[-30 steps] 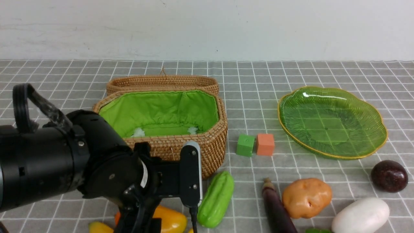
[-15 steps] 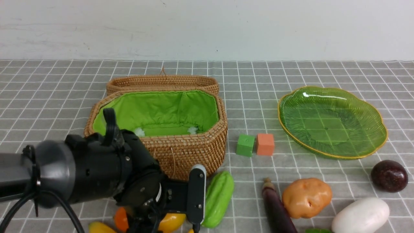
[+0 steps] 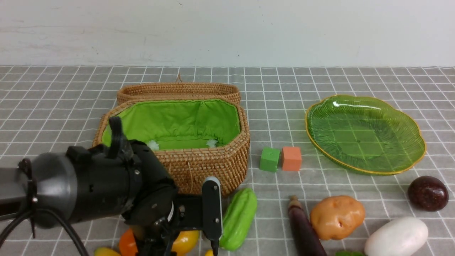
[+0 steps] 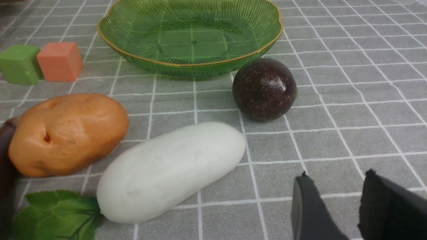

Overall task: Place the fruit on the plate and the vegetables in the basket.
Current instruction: Grab the mango with your left arm and place it on the right plate

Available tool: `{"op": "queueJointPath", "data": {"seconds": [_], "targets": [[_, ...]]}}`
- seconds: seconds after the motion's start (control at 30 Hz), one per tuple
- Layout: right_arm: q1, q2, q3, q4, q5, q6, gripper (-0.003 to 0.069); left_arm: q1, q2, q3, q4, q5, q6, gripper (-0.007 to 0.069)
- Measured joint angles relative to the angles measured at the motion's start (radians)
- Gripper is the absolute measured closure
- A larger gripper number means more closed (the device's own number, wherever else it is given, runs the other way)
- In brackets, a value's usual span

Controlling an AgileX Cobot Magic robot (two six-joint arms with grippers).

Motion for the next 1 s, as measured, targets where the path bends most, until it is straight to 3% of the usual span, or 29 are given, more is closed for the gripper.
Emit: {"op": "queueJointPath", "data": {"seconds": [0.23, 0.43, 0.6, 0.8, 0.97, 1.0], "targets": [[0.0, 0.0, 0.0, 0.0, 0.0, 0.0, 0.0417, 0.0, -0.163, 0.0, -0.071, 0.042, -0.01, 0.0067], [0.0, 0.0, 0.0, 0.0, 0.0, 0.0, 0.0417, 0.0, -0.275, -0.042, -0.31, 0.09, 0.03, 0.0067], [0.0, 0.0, 0.0, 0.0, 0.0, 0.0, 0.0417, 0.0, -0.259, -0.217, -0.576, 0.094, 0.135, 0.0067], [0.0, 0.0, 0.0, 0.0, 0.0, 0.0, 0.0417, 0.0, -0.103, -0.442, -0.757, 0.004, 0.234, 0.0067], [0.0, 0.0, 0.0, 0.0, 0.0, 0.0, 0.0417, -0.001, 0.143, -0.679, -0.963, -0.168, 0.275, 0.0067], [0.0, 0.0, 0.0, 0.0, 0.0, 0.0, 0.0417, -0.004, 0.235, -0.757, -1.071, -0.268, 0.279, 0.0067]]}}
